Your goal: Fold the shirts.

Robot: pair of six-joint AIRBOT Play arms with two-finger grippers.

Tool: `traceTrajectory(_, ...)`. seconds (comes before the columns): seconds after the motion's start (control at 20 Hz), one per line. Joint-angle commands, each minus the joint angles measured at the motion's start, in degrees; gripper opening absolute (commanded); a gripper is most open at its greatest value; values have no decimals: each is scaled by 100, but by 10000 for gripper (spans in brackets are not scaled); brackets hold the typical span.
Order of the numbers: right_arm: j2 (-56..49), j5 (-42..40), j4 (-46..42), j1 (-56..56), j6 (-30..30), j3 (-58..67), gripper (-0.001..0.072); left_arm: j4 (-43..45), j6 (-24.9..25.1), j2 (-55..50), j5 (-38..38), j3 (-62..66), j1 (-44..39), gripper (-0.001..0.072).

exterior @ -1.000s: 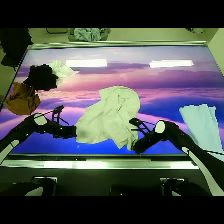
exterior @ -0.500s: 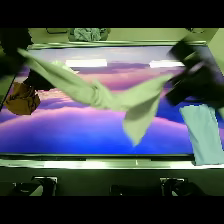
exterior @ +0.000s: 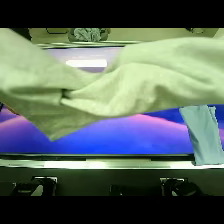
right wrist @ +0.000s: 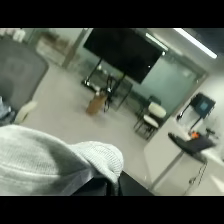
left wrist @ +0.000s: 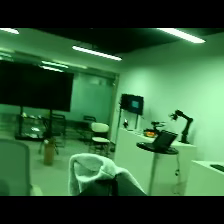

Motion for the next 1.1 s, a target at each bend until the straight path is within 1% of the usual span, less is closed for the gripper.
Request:
traceTrajectory(0.0,-59,1700,-249,2,-24,107,60,745,-20,-70,-417,81,15,24)
traceTrajectory(0.05,-197,2616,-330,2,129,98,60,929,-125,-197,-837,39,15,24)
traceTrajectory(0.1,-404,3801,-326,2,365,13,59,1071,-170,-356,-1379,-76,15,24)
traceTrajectory(0.15,-586,4695,-245,2,404,-258,58,1189,-170,-518,-1884,-280,15,24)
traceTrajectory(0.2,-664,4913,-50,2,562,-800,61,1287,-170,-704,-2319,-614,15,24)
traceTrajectory(0.25,-654,4736,367,2,737,-1438,60,1364,-166,-855,-2527,-1019,15,25)
traceTrajectory(0.3,-669,4489,595,2,872,-2194,60,1453,-166,-1005,-2557,-1523,15,25)
traceTrajectory(0.35,-699,4059,675,2,1047,-2964,60,1543,-166,-1180,-2455,-1989,15,26)
traceTrajectory(0.45,-925,2433,669,-68,1167,-4385,60,1596,-166,-1685,-1797,-2839,26,26)
traceTrajectory(0.5,-1222,1650,695,-273,1370,-4684,60,1598,-166,-2063,-1390,-3069,26,26)
traceTrajectory(0.6,-2055,179,852,-1010,1624,-4662,60,1591,-170,-2959,-890,-3016,26,26)
traceTrajectory(0.65,-2487,-619,1128,-1421,1624,-4544,60,1591,-170,-3410,-660,-2872,26,26)
traceTrajectory(0.75,-3263,-1711,2048,-2046,1475,-4262,61,1508,-170,-4186,-426,-2490,24,26)
traceTrajectory(0.8,-3611,-2002,2643,-2223,1272,-4127,59,1375,-170,-4498,-411,-2310,24,26)
traceTrajectory(0.9,-4118,-2225,3436,-2275,850,-4026,61,933,-173,-4996,-409,-2094,13,27)
traceTrajectory(0.95,-4339,-2218,3738,-2236,706,-4024,61,612,-173,-5171,-415,-2085,13,27)
traceTrajectory(1.05,-4583,-2118,4011,-2238,664,-4024,62,114,-170,-5390,-614,-2083,15,30)
